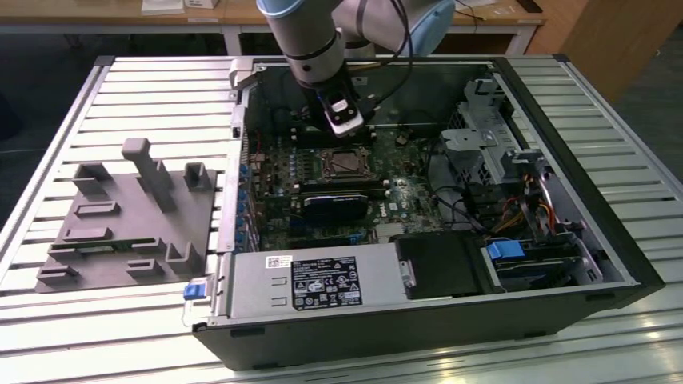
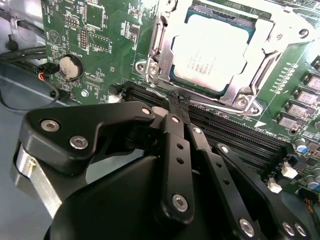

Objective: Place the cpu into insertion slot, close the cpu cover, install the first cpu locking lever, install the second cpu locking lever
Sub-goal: 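Install the first cpu locking lever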

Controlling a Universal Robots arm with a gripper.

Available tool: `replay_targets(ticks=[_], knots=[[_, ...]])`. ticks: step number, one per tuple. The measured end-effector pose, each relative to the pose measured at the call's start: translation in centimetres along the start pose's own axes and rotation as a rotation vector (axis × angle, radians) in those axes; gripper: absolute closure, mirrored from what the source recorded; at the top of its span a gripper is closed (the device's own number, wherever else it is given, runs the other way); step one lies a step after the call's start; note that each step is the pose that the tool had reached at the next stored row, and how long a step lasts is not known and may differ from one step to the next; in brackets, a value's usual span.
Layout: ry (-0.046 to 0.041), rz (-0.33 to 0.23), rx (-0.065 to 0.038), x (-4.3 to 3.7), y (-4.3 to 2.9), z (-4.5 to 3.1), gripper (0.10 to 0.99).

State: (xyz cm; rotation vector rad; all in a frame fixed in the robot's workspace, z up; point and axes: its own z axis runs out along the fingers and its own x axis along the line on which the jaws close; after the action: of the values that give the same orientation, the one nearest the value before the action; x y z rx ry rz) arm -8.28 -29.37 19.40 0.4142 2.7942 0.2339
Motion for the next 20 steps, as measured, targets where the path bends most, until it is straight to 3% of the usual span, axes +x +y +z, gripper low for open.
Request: replay_targets(ticks=[6, 20], knots=[[-0.0033, -0.004, 0.012, -0.06, 0.0, 0.07, 0.984], [-0.0045, -0.005, 0.016, 0.0, -0.06, 0.43, 0.984]])
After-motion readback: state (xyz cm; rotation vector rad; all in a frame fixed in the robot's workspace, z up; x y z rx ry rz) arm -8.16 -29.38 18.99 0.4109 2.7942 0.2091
